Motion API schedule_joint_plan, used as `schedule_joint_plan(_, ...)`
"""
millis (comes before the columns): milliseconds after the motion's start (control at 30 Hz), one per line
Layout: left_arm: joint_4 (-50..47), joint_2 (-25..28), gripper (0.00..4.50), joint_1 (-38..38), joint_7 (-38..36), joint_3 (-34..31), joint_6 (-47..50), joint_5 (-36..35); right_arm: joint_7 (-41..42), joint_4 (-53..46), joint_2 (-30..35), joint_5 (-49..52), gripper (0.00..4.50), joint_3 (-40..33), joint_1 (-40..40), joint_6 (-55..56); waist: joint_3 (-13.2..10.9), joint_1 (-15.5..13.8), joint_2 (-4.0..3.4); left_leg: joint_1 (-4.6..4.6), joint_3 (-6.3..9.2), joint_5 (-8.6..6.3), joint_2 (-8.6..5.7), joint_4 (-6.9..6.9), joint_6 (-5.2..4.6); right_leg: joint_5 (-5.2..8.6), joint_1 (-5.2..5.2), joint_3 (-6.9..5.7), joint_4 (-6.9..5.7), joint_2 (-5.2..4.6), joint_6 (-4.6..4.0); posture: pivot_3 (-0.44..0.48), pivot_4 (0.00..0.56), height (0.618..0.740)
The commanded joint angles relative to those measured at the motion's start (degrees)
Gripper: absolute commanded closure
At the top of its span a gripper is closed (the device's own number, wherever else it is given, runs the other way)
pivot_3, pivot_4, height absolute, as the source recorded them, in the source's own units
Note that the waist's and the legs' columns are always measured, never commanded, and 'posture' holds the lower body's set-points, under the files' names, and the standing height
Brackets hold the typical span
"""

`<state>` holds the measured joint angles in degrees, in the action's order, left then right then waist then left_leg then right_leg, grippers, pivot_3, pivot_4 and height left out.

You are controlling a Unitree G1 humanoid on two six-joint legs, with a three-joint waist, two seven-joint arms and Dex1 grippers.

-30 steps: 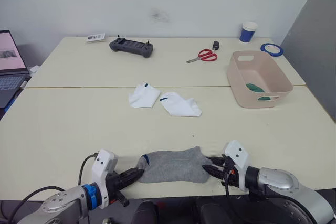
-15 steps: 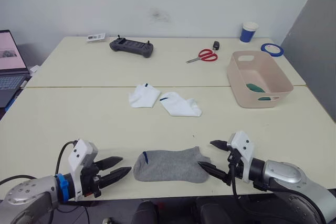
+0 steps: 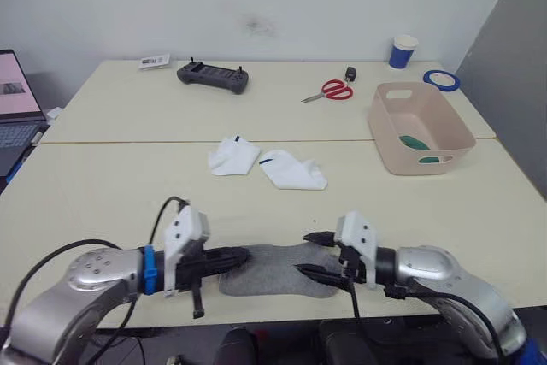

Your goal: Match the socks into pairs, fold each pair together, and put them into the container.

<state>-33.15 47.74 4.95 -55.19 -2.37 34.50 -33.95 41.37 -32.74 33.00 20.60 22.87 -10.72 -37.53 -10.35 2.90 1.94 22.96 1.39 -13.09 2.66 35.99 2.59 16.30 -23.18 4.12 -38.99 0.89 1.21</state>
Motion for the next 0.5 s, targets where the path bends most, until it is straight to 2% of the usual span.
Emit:
schedule_joint_plan(33, 3.88, -2.21, 4.5, -3.07, 0.84, 6.21, -2.22, 5.02, 2.4, 5.11, -3.18, -2.29, 3.12, 5.13, -4.27, 1.27, 0.0, -0.02, 0.0, 0.02, 0.04, 0.0, 0.02, -0.01, 0.0, -0.02, -0.02, -0.03, -0.01, 0.03, 0.04, 0.0, 0.15, 0.74)
schedule_joint_plan(167, 7.81, -2.44, 4.5, -2.18, 0.97, 9.97, -3.49, 9.25, 4.01, 11.1, -3.71, -6.83, 4.46, 9.09, -5.89, 3.78, -0.01, 0.02, -0.01, 0.03, 0.11, -0.01, 0.09, -0.03, -0.03, 0.02, -0.04, -0.05, -0.03, 0.14, 0.0, 0.0, 0.15, 0.74)
schedule_joint_plan(267, 9.9, -1.72, 4.5, -0.58, 0.66, 11.49, -5.37, 12.27, 5.16, 11.55, -1.12, -8.09, 4.46, 8.34, -4.41, 4.55, 0.01, -0.07, -0.01, 0.05, 0.09, -0.02, 0.08, -0.04, -0.04, 0.07, -0.05, -0.05, -0.03, 0.11, 0.0, 0.0, 0.15, 0.74)
schedule_joint_plan(500, 13.77, -2.23, 4.5, 0.93, 1.87, 12.48, -7.56, 15.41, 7.76, 6.79, 9.09, -6.47, 4.46, 0.18, 3.5, 4.92, 0.26, -0.97, -0.09, -0.07, 0.07, -0.02, 0.02, -0.01, -0.04, 0.09, 0.1, -0.05, -0.02, 0.01, 0.03, 0.0, 0.15, 0.74)
